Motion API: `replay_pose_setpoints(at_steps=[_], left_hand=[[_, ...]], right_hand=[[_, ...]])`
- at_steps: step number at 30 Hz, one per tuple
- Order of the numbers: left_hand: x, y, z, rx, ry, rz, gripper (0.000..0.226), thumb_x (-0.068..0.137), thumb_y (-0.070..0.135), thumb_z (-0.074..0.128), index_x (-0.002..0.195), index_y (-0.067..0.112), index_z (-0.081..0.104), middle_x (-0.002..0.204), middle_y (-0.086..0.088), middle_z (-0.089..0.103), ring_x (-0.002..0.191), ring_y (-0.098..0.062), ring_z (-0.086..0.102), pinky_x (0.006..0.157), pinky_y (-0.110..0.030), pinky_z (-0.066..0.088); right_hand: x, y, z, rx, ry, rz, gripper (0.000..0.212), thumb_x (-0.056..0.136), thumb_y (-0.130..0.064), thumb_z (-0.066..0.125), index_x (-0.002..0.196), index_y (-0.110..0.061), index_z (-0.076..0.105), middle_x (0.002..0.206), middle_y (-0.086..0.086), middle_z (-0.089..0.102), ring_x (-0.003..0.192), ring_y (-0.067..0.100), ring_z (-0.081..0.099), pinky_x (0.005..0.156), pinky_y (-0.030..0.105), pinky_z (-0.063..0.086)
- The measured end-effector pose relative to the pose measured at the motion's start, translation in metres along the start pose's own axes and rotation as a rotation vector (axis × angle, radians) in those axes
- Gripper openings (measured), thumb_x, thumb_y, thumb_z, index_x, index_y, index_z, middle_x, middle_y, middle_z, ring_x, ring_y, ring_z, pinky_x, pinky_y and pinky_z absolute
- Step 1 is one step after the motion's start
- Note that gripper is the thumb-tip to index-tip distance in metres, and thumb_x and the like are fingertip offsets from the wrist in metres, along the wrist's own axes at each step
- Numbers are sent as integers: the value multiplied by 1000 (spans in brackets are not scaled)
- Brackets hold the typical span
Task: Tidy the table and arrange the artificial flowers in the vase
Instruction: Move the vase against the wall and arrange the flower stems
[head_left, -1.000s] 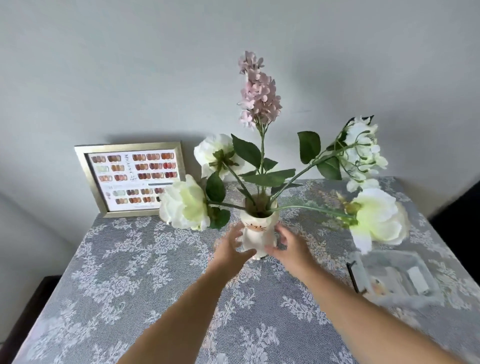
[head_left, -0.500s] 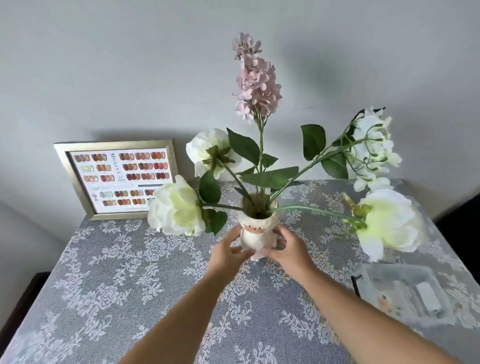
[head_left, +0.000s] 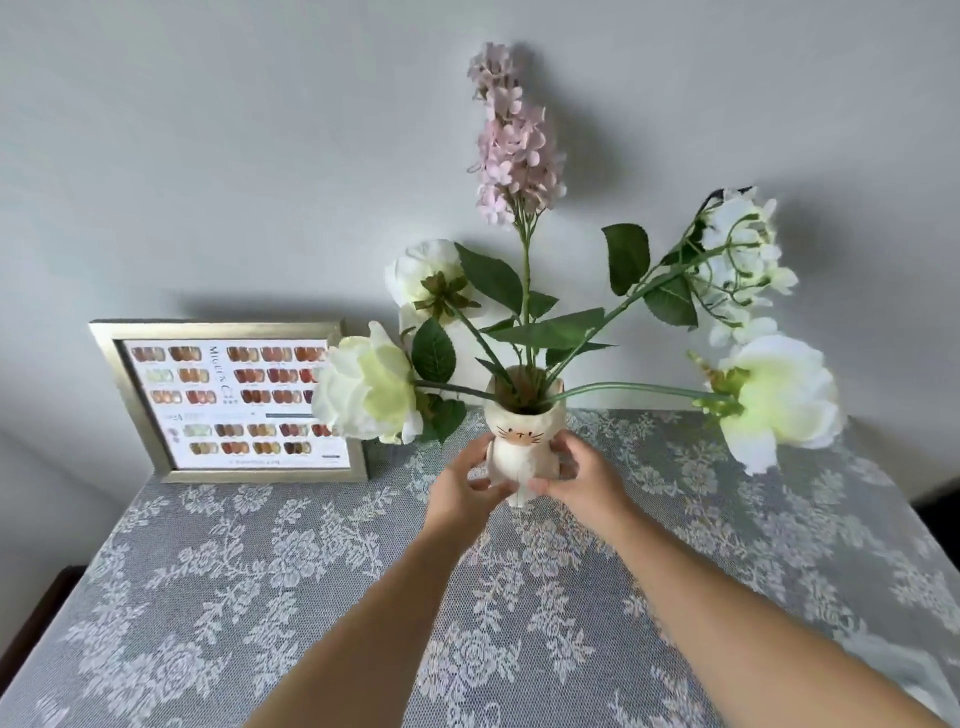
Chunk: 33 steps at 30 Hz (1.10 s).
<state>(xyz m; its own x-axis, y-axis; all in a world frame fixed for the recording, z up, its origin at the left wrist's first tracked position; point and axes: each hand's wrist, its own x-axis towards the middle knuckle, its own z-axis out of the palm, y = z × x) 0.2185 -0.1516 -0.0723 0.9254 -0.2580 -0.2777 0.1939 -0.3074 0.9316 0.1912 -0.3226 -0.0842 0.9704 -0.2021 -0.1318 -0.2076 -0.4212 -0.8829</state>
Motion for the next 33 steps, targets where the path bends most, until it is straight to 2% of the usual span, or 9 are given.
replay_pose_setpoints(at_steps=[5, 8, 11, 17, 23, 26, 28, 31, 33], left_hand=[[14, -3, 4, 6, 34, -4, 64, 73, 13, 75, 125, 38, 48, 91, 28, 64, 74, 8, 65, 49, -9, 46], [17, -9, 5, 25, 47, 11, 65, 72, 15, 76, 127, 36, 47, 104, 21, 64, 81, 3, 66, 60, -13, 52], [20, -17, 8, 30, 46, 11, 65, 72, 15, 76, 128, 32, 48, 112, 11, 66, 89, -6, 67, 79, -29, 56], [18, -15, 10, -5, 71, 19, 69, 72, 13, 76, 130, 35, 45, 123, 12, 59, 94, -6, 65, 68, -14, 51], [12, -9, 10, 5, 71, 14, 69, 74, 15, 74, 132, 37, 42, 130, 9, 55, 101, -12, 61, 78, -25, 52], [0, -4, 9, 50, 74, 37, 67, 76, 13, 72, 133, 33, 41, 132, 4, 52, 105, -14, 55, 85, -29, 49], [-14, 0, 8, 95, 87, 42, 62, 77, 15, 71, 131, 28, 43, 133, -1, 51, 105, -16, 53, 88, -31, 47], [-42, 5, 7, 172, 79, 40, 55, 78, 20, 70, 127, 20, 46, 130, -6, 53, 110, -20, 55, 94, -30, 46], [-59, 8, 6, 218, 82, 81, 49, 78, 22, 70, 123, 18, 49, 124, -3, 57, 106, -15, 57, 90, -25, 47]], right_hand=[[19, 1, 1, -25, -20, 8, 66, 64, -20, 82, 120, -31, 50, 119, -11, 62, 91, 3, 60, 73, 21, 51], [20, 3, 2, -31, -23, -6, 66, 63, -19, 82, 120, -32, 50, 118, -11, 62, 90, 3, 60, 72, 17, 48], [19, 5, 2, 9, -29, -3, 66, 63, -15, 82, 120, -31, 51, 119, -8, 62, 91, 2, 60, 70, 13, 46], [17, 5, 1, 9, -27, -14, 68, 66, -16, 81, 125, -26, 49, 121, -8, 60, 98, 7, 59, 72, 12, 45], [10, 1, 1, 15, 10, -1, 72, 70, -20, 79, 132, -26, 45, 123, -4, 60, 102, 9, 59, 81, 21, 50], [1, -5, -4, -6, 19, 18, 75, 71, -22, 78, 135, -30, 40, 124, -5, 58, 100, 4, 55, 69, 10, 42], [-8, -8, -7, -34, 28, 14, 74, 72, -22, 77, 135, -29, 40, 130, -2, 55, 111, 10, 53, 81, 17, 42], [-32, -15, -13, -109, 48, -6, 66, 74, -20, 74, 132, -25, 45, 134, 3, 51, 119, 15, 50, 91, 27, 41], [-50, -20, -15, -182, 64, -61, 53, 75, -20, 72, 124, -22, 52, 129, 3, 55, 110, 11, 53, 86, 18, 42]])
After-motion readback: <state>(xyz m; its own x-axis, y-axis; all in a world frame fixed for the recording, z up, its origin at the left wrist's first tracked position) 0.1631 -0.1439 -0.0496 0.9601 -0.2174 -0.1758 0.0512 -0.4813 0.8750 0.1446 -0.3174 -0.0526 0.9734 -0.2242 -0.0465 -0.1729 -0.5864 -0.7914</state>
